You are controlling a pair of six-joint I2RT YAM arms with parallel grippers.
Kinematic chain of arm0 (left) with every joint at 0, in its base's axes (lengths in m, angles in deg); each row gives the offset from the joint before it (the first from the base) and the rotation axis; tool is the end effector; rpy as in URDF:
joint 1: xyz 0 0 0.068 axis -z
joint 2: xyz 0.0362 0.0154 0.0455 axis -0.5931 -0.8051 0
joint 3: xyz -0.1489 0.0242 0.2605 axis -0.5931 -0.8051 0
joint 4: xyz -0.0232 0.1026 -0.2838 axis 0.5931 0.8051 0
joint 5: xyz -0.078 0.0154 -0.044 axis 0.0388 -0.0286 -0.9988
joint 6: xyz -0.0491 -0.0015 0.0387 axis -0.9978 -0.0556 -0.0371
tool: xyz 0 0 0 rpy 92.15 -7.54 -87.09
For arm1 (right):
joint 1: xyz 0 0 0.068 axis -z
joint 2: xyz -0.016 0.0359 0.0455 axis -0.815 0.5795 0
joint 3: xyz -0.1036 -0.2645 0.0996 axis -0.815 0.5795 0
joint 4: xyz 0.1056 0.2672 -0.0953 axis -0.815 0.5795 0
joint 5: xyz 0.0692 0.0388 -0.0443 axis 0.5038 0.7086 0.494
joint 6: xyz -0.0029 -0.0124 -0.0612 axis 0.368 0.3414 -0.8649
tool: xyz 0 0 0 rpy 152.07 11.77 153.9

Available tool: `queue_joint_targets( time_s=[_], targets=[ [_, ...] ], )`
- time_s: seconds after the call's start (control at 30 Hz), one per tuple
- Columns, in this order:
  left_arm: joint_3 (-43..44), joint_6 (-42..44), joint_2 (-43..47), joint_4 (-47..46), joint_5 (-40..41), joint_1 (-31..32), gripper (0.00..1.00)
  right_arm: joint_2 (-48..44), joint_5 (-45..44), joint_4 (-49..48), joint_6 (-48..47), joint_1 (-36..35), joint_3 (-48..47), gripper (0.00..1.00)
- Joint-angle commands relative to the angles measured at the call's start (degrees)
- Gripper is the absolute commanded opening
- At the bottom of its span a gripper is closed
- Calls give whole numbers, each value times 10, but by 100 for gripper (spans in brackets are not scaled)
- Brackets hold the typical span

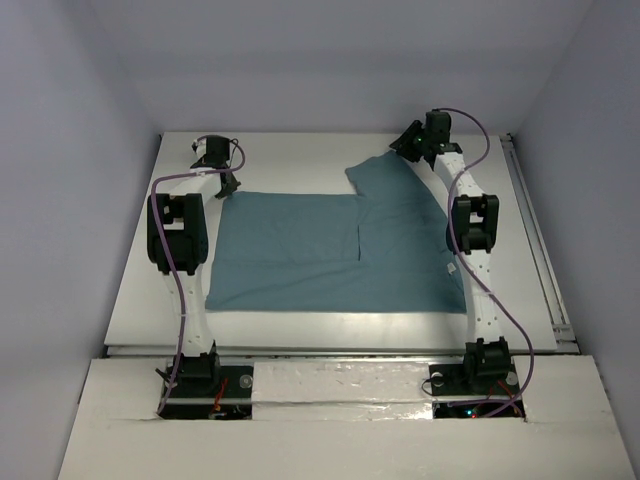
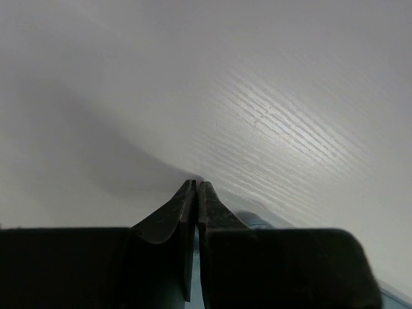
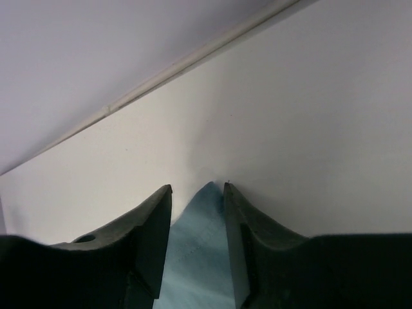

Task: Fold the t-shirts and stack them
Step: Grap the side of the flattened tshirt furthest away from the robot with both arms

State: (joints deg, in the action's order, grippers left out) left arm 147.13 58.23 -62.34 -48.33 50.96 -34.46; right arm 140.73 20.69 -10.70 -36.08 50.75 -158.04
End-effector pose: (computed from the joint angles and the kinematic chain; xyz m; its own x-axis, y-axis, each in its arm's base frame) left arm 0.5504 -0.0090 0.1643 -0.5776 -0.4104 -0.7057 -0.4030 0.8951 -0.1906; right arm 0.6900 0.0584 0.1386 -0.5893 0.5848 -0.5574 0.1300 0.7496 0.6490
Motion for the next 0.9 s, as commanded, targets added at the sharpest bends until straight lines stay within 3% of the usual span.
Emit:
queue_joint_targets(
  time_s=[0.0, 0.27, 0.47, 0.5, 0.53, 0.57, 0.6, 0.63, 0.87],
  targets=[
    [-6, 1, 47, 12, -8, 4, 0, 8, 9, 29, 1, -5, 25, 37],
    [-11, 4, 52, 11, -7, 4, 0, -10, 0, 20, -4, -5, 51, 1],
    [-6, 3, 53, 11, -12, 4, 0, -62, -5, -24, -7, -5, 90, 0],
    [-5, 3, 54, 11, -13, 4, 0, -68, -7, -22, -9, -5, 88, 1],
    [-4, 2, 53, 11, -14, 4, 0, -70, -14, -14, -15, 1, 78, 12],
    [-2, 3, 53, 12, -14, 4, 0, -70, -17, 6, -24, 1, 66, 27],
    [-2, 3, 54, 12, -14, 4, 0, -65, -18, 19, -47, 1, 41, 54],
    [-2, 3, 55, 12, -14, 4, 0, -61, -27, 36, -57, 1, 27, 59],
    [-9, 1, 55, 8, -17, 4, 0, -34, -42, 138, -118, 1, 35, 63]
  ],
)
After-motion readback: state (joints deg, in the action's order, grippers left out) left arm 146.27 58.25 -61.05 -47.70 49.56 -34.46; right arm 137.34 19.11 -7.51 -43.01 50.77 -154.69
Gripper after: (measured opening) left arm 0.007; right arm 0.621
